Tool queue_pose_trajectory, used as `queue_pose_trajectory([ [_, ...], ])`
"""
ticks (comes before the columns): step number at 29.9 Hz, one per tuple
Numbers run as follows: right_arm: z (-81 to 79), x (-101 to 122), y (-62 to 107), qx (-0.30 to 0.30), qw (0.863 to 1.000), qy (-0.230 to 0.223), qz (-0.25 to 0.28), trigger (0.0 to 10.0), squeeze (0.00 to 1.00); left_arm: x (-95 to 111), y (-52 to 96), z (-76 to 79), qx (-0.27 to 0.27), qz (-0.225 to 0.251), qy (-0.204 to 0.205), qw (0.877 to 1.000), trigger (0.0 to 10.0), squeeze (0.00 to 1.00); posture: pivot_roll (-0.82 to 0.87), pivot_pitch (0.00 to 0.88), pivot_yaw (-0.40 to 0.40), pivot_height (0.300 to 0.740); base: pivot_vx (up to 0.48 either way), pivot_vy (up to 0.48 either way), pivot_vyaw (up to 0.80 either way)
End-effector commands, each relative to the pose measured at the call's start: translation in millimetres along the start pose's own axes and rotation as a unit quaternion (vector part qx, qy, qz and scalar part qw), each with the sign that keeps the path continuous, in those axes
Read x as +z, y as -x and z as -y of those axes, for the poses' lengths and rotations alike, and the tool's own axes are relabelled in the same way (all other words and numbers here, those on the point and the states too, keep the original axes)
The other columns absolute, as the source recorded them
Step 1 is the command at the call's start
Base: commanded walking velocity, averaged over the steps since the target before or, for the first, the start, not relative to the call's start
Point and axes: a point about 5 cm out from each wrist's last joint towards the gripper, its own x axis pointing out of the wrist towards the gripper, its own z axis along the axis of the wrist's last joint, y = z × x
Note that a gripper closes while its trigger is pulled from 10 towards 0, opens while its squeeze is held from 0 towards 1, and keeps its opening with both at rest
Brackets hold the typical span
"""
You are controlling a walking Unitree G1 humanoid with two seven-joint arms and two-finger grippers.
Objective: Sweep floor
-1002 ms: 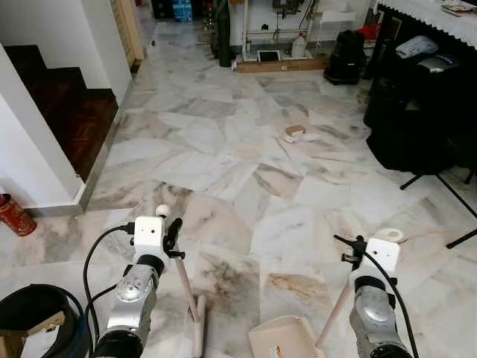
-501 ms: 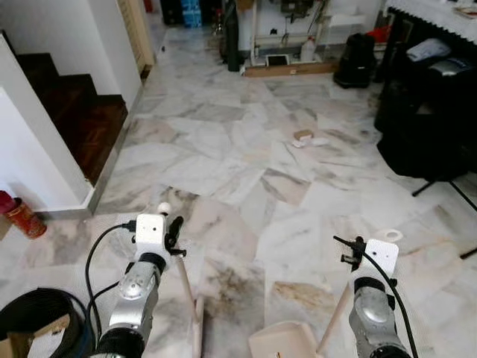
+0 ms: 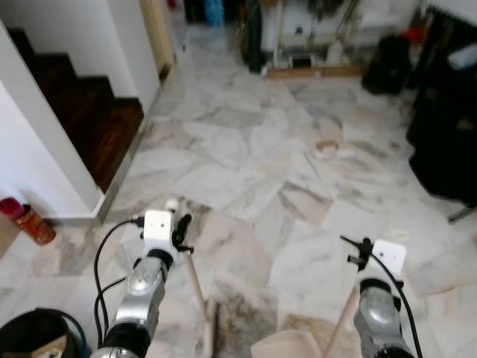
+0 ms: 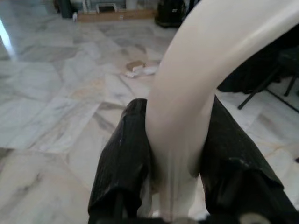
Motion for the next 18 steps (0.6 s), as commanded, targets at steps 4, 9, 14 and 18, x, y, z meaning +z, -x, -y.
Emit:
queue_pose_trajectory([
  [4,1.0,3.9,-2.1,-0.002,1.000,-0.005,0.007,10.0,0.00,4.5,-1.6,-5.2,0.005,0.007,-0.014,1.000,10.0,0.00,-0.08,0.000,0.040,0.740,0.480,0.000,0.00],
  [9,2.9,5.9,-3.6,-0.007,1.000,-0.006,0.011,10.0,0.00,4.7,-1.4,-5.8,0.006,0.007,-0.013,1.000,10.0,0.00,-0.07,0.000,0.039,0.740,0.480,0.000,0.00],
  [14,4.7,9.3,-4.6,-0.010,1.000,-0.006,0.022,10.0,0.00,5.8,-2.2,-5.0,0.006,0.011,-0.011,1.000,10.0,0.00,-0.07,0.000,0.034,0.740,0.480,0.000,0.00],
  [18,6.7,12.2,-5.8,-0.012,0.999,-0.009,0.031,10.0,0.00,5.2,-1.9,-4.1,0.006,0.011,-0.011,1.000,10.0,0.00,-0.07,0.000,0.031,0.740,0.480,0.000,0.00],
])
